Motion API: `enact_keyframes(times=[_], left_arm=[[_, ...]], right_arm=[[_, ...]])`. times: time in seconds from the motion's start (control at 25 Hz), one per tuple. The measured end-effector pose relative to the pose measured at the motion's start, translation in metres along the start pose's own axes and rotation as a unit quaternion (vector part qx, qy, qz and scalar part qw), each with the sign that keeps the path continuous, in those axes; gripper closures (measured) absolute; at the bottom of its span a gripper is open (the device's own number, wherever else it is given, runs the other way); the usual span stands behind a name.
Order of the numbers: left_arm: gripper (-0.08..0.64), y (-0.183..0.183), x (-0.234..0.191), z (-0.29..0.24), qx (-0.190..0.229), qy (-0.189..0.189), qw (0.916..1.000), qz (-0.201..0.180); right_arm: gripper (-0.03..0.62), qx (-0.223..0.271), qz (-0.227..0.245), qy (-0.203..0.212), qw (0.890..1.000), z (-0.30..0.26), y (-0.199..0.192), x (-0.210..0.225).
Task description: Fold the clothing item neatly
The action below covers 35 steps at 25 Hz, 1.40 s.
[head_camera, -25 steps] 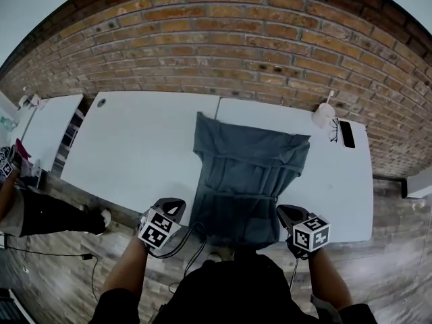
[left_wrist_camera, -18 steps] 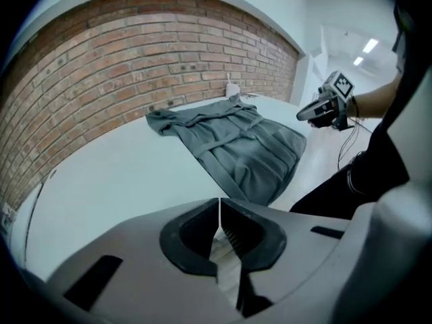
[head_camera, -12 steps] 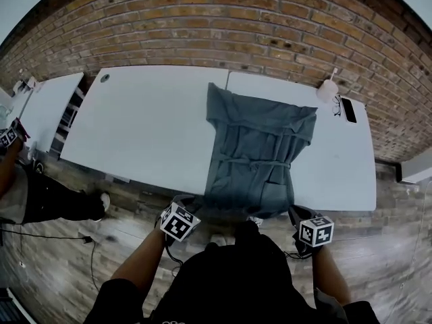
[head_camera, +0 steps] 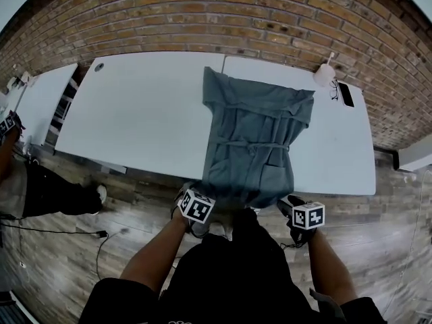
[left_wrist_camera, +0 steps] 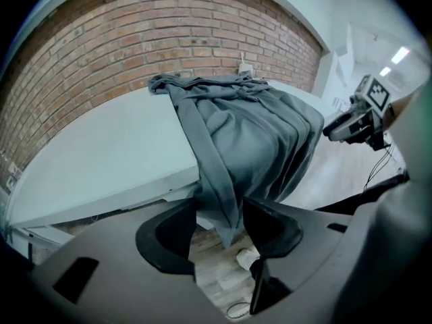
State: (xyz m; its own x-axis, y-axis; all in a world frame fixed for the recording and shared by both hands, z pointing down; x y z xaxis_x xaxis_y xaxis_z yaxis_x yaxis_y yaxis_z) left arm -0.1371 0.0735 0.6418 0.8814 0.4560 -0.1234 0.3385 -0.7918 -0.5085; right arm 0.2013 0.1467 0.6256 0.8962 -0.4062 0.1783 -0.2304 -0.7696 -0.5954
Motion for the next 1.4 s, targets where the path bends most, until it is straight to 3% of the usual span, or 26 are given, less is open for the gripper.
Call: enact_keyframes(times=[0.12,0.16,0.2,0.24,0.36,0.52,0.56,0.6,0.76,0.88,1.0,1.2,1.4], left_arm=[[0.351,0.003,0.001,-0.007,-0.009,0.011,0.9998,0.015],[0.380,0.005,0.000,-0.007,-0.011,0.018,0.9996,0.020],[0.471,0.005,-0.001,-0.005,-0.014,0.022,0.9993,0.027],[0.506,0.005,-0.001,-0.004,-0.017,0.019,0.9991,0.034],[0.523,0.001,-0.003,0.002,-0.021,-0.014,0.9986,0.047],[0.529,-0.001,-0.008,0.011,-0.009,-0.040,0.9977,0.053],[0.529,-0.001,-0.008,0.014,-0.006,-0.045,0.9975,0.054],[0.529,-0.001,-0.007,0.017,-0.005,-0.051,0.9972,0.054],[0.529,0.004,-0.009,0.038,0.008,-0.080,0.9952,0.055],[0.530,0.014,-0.011,0.059,0.033,-0.110,0.9905,0.075],[0.531,0.032,-0.011,0.084,0.064,-0.137,0.9857,0.074],[0.531,0.070,-0.021,0.119,0.112,-0.158,0.9788,0.067],[0.531,0.105,-0.031,0.137,0.136,-0.170,0.9738,0.068]], right_arm=[[0.403,-0.009,-0.005,-0.011,1.000,-0.013,0.003,-0.003],[0.404,-0.010,-0.006,-0.023,1.000,-0.014,0.005,-0.003],[0.405,-0.012,-0.005,-0.042,0.999,-0.014,0.007,-0.001],[0.405,-0.016,-0.006,-0.064,0.998,-0.013,0.007,0.003],[0.404,-0.020,-0.016,-0.098,0.995,-0.015,0.004,0.011],[0.407,0.000,-0.032,-0.050,0.998,-0.021,0.006,0.005],[0.457,0.000,-0.028,-0.037,0.999,-0.020,0.006,0.001],[0.574,0.000,-0.019,-0.025,0.999,-0.017,0.006,-0.003],[0.577,0.027,0.012,0.037,0.999,0.003,0.012,-0.019],[0.577,0.061,0.056,0.075,0.994,0.028,0.034,-0.031],[0.577,0.109,0.070,0.101,0.986,0.058,0.062,-0.034],[0.577,0.173,0.083,0.104,0.976,0.091,0.111,-0.026],[0.577,0.195,0.103,0.080,0.972,0.100,0.152,-0.005]])
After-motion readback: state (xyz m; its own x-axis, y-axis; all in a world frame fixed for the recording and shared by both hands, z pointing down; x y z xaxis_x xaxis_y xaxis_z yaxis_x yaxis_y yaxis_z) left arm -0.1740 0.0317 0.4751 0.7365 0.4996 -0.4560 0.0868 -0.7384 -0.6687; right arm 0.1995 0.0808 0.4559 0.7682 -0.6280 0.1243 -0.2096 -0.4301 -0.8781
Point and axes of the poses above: the fingertips, and each gripper's own axes: z backward along the fingers, x to its right, y out of its top, the point moved 7 cm from there along z, backward along the fingers, and after that the axes turned 13 degrees about z, right-handed, at the moved point
